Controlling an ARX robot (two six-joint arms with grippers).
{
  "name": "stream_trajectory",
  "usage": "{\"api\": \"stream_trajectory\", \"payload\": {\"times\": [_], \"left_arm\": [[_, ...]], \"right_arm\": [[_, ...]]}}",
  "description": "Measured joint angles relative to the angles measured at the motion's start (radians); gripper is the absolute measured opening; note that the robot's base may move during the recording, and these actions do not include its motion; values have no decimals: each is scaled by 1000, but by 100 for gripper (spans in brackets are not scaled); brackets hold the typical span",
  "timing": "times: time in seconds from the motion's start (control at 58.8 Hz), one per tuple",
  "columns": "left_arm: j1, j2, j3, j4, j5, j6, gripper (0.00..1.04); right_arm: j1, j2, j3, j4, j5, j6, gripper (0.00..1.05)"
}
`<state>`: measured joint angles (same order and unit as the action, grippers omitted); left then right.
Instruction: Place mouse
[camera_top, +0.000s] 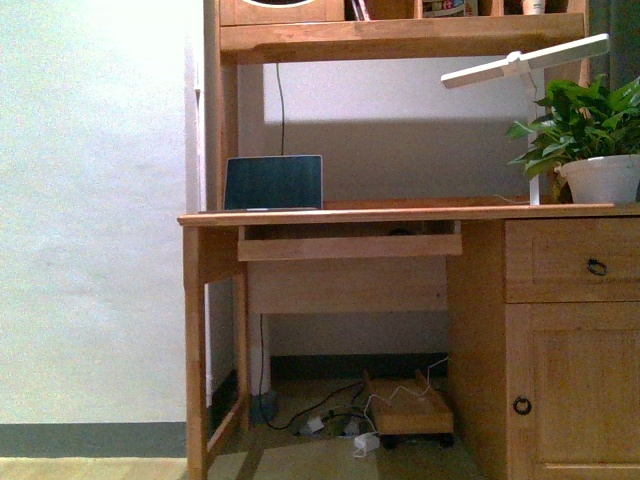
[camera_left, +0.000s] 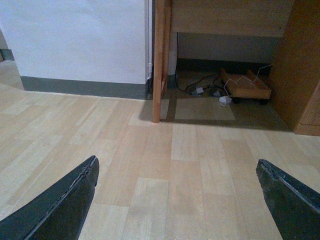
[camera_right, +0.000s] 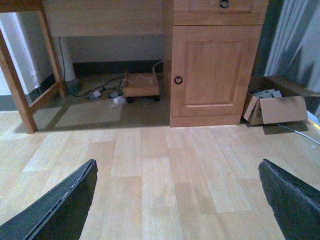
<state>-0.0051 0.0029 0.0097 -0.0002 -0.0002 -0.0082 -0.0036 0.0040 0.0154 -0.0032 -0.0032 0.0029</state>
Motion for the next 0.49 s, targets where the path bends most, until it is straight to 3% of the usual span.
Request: {"api": "stream_trajectory", "payload": {"times": [0.493], "left_arm": [[0, 0, 0, 0, 0, 0, 97]], "right_arm": [[0, 0, 0, 0, 0, 0, 97]]}}
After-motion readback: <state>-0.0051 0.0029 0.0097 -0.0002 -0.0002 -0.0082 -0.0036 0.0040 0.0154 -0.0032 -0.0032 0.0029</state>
